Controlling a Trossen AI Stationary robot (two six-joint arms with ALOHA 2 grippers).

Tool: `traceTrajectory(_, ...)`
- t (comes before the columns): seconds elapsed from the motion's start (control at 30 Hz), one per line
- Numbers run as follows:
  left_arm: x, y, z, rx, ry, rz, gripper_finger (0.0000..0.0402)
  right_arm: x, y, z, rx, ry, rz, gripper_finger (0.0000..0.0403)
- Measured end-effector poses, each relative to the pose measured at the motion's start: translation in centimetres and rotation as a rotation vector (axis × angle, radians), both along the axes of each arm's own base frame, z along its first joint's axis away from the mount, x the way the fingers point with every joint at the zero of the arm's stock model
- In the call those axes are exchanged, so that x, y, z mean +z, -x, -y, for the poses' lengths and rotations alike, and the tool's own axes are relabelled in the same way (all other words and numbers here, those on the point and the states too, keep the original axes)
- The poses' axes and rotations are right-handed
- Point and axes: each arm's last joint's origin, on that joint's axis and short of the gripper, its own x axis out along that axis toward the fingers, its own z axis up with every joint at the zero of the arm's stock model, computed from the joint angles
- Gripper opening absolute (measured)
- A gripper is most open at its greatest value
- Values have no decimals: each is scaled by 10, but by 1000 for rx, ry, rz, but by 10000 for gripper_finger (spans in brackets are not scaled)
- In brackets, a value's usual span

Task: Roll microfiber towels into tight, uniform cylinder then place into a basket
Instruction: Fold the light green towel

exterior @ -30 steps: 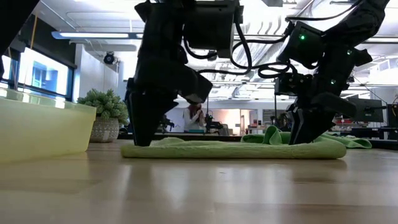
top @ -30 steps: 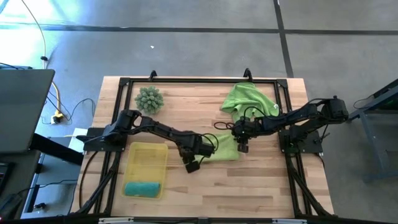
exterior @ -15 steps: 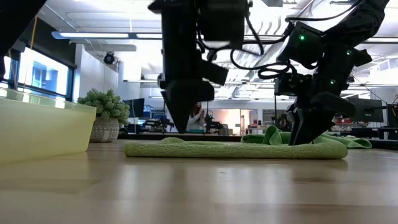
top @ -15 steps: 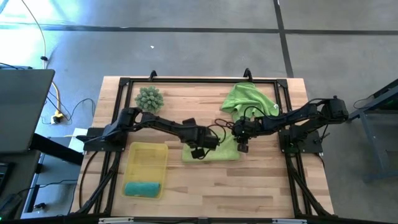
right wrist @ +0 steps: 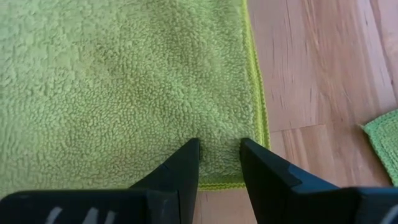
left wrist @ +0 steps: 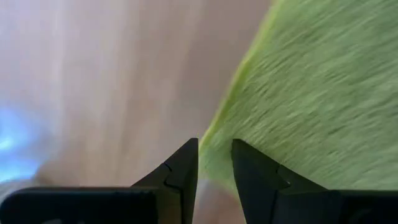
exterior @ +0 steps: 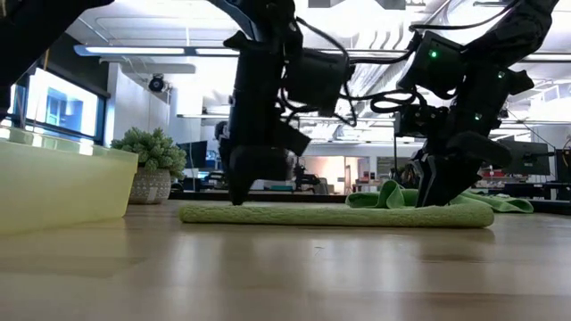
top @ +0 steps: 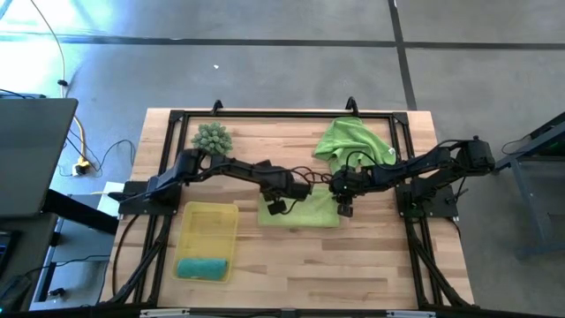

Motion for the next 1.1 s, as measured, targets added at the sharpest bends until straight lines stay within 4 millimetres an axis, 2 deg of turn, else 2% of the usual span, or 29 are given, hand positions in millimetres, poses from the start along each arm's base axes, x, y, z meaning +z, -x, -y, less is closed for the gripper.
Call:
traceTrajectory(0.23,7,0,1,-28,-17,-25,87,0,0,0,10,3,1,114)
traceTrajectory(0.4,36,-6,12,-68,-51,15,87,4,-3,0,11,4,-19,114)
traceTrajectory(0.5,58,-6,29,-156,-36,58,87,15,-9,-3,34,2,-22,114)
traceTrajectory(0.67,93,7,63,-297,54,107,87,22,-10,-18,188,38,-85,114)
traceTrajectory(0.83,134,26,96,-322,92,239,87,16,-4,-35,326,71,-88,114)
traceTrajectory(0.93,155,40,114,-313,96,320,87,11,-3,-45,374,47,-30,114)
traceTrajectory(1.1,182,60,135,-287,36,439,87,9,-13,-59,362,0,91,114)
